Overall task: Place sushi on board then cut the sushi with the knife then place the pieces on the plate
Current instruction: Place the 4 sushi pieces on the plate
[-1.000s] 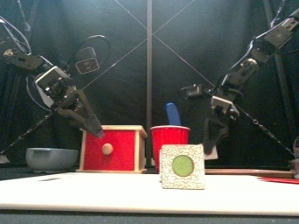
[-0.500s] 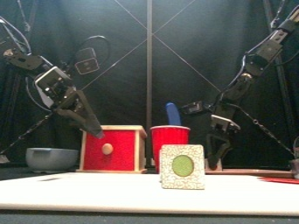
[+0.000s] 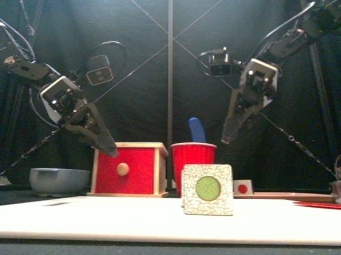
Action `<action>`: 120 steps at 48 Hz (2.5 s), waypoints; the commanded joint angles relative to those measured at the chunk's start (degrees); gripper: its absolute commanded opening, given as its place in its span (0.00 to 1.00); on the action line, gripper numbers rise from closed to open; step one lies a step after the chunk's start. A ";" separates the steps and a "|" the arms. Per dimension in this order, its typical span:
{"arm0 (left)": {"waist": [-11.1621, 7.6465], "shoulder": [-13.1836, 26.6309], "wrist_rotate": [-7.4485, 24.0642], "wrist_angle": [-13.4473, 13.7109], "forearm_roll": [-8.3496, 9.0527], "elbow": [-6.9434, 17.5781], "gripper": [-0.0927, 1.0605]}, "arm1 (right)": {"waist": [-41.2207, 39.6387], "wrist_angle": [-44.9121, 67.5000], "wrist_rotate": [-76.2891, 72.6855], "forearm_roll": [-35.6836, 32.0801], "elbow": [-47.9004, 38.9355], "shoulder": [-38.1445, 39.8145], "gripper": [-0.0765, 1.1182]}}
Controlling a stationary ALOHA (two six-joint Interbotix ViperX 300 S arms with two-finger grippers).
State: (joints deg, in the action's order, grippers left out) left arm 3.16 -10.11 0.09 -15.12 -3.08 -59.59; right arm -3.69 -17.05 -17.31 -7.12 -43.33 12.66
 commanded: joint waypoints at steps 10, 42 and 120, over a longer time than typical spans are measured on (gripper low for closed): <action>-0.18 -0.09 -0.09 -0.26 -1.14 0.53 0.78 | 6.50 3.78 0.26 3.78 6.06 -7.03 0.74; -0.26 -0.09 0.00 -0.18 -1.05 0.44 0.78 | 8.09 3.87 0.18 3.60 11.60 -17.49 0.74; 0.09 0.35 0.00 -0.18 -1.14 0.88 0.78 | -23.03 6.50 0.26 3.60 -15.64 1.58 0.56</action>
State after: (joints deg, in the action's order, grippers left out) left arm 2.99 -9.76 0.00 -15.03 -4.04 -60.03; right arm -26.46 -11.07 -17.14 -3.52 -59.85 15.21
